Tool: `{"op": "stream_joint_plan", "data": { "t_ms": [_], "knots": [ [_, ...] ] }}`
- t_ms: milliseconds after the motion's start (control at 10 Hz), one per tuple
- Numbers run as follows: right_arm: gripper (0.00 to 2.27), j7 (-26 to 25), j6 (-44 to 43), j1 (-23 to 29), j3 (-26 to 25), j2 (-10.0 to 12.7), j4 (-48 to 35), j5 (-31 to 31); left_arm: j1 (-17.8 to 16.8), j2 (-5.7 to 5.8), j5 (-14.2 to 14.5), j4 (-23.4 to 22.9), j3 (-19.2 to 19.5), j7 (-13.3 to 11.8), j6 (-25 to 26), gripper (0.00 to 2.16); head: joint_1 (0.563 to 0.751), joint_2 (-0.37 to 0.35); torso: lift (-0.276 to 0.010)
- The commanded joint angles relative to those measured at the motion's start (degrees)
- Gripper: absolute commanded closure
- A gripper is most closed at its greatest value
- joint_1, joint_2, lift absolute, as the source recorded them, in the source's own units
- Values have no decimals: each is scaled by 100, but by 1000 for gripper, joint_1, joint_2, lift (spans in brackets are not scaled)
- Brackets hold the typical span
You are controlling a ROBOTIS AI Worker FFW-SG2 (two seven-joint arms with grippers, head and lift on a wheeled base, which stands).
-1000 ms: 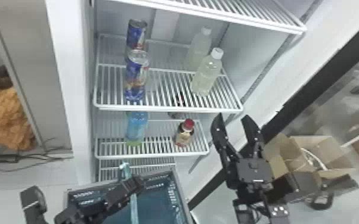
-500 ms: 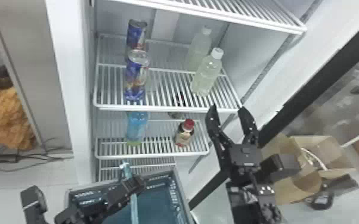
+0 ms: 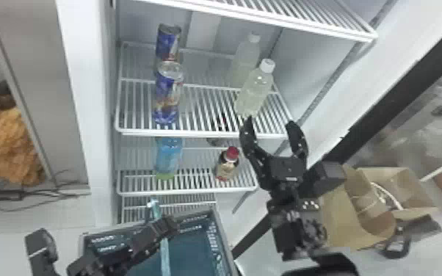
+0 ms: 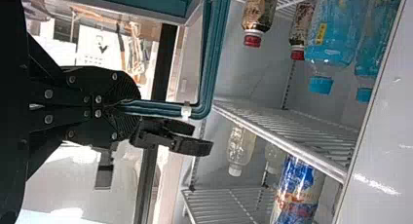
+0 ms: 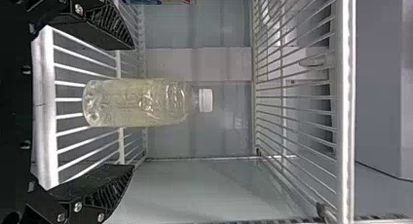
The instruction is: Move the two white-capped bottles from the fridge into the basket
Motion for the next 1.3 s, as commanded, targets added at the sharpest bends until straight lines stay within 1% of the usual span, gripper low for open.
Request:
{"op": "stream_joint_plan", "data": {
  "t_ms": [0,200,600,900,1200],
  "knots": [
    [180,-2,-3,-317,53,-47,274,-28,0,0,7,0,-2,0,0,1184,695,-350,0],
    [180,-2,11,-725,133,-91,597,-28,-14,0,7,0,-2,0,0,1184,695,-350,0],
    [180,-2,11,-1301,121,-91,1145,-17,-14,0,7,0,-2,0,-14,1184,695,-350,0],
    [179,-2,67,-1596,156,-100,1356,-5,-28,0,7,0,-2,0,-70,1184,695,-350,0],
    [179,7,447,-1793,156,-109,1413,-28,-14,0,18,0,-2,0,-70,1184,695,-350,0]
  ]
}}
